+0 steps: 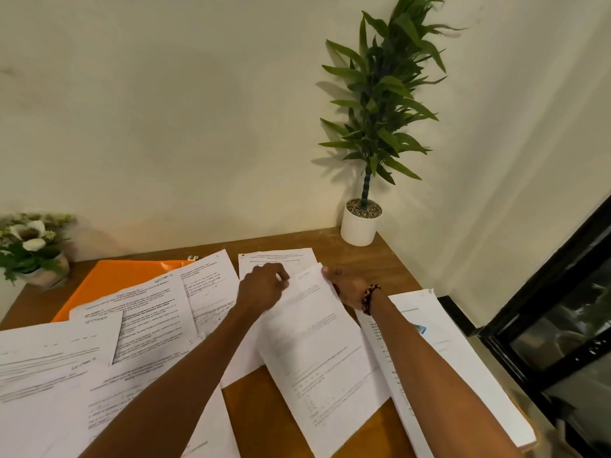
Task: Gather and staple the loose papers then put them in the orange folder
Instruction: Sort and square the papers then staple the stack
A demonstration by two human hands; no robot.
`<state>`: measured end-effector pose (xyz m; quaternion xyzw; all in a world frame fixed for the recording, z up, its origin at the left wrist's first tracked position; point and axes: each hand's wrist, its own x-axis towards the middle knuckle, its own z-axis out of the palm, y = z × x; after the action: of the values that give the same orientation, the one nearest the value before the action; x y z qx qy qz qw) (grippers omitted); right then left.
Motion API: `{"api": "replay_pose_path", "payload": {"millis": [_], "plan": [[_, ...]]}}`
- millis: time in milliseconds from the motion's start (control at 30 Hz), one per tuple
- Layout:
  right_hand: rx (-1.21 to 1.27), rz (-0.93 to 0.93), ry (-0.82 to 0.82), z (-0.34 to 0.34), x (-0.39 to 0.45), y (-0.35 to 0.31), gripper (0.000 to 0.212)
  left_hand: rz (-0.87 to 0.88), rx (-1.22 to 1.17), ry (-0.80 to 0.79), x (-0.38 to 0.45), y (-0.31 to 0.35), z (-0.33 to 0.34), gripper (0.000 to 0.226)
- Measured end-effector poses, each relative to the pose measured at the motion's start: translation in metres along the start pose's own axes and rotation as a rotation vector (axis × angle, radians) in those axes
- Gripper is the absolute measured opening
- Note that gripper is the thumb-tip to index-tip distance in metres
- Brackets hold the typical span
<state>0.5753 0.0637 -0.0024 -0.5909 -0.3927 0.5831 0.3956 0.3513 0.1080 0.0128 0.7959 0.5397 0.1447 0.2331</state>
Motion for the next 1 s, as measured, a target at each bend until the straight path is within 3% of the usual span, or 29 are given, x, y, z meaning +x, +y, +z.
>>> {"api": "replay_pose_path", "payload": {"millis": [67,133,200,267,400,500,667,767,900,1000], "plan": [[-0.161,-0.016,0.210,0.009,0.005,-0.005,0.029,-0.021,-0.003,-0.029,0.002,-0.011,-0.002,0.011],[-0.489,-0.051,0.448,0.013,0.015,-0.012,0.029,-0.051,0.000,-0.074,0.000,-0.024,-0.004,0.011],[-0.616,0.023,0.510,0.019,0.031,-0.015,0.034,-0.070,0.003,-0.112,-0.001,-0.037,-0.002,0.014],[-0.582,0.139,0.565,0.033,0.043,-0.019,0.035,-0.041,0.014,-0.142,-0.002,-0.046,0.002,0.016],[-0.876,0.294,0.723,0.042,0.077,-0.005,0.086,0.007,0.007,-0.148,-0.004,-0.051,0.006,0.015],[-0.755,0.366,0.640,0.032,0.101,0.008,0.083,0.011,-0.021,-0.150,-0.003,-0.053,0.007,0.016],[-0.712,0.541,0.329,0.049,0.045,-0.032,0.037,0.013,-0.031,-0.150,0.000,-0.056,0.010,0.016],[-0.716,0.549,0.292,0.047,0.041,-0.030,0.035,0.015,-0.028,-0.154,0.000,-0.056,0.010,0.017],[-0.484,0.535,0.320,0.049,0.046,-0.032,0.033,0.016,-0.008,-0.163,0.002,-0.056,0.010,0.018],[-0.514,0.468,0.371,0.056,0.042,-0.034,0.031,0.014,0.004,-0.169,0.003,-0.055,0.010,0.020]]}}
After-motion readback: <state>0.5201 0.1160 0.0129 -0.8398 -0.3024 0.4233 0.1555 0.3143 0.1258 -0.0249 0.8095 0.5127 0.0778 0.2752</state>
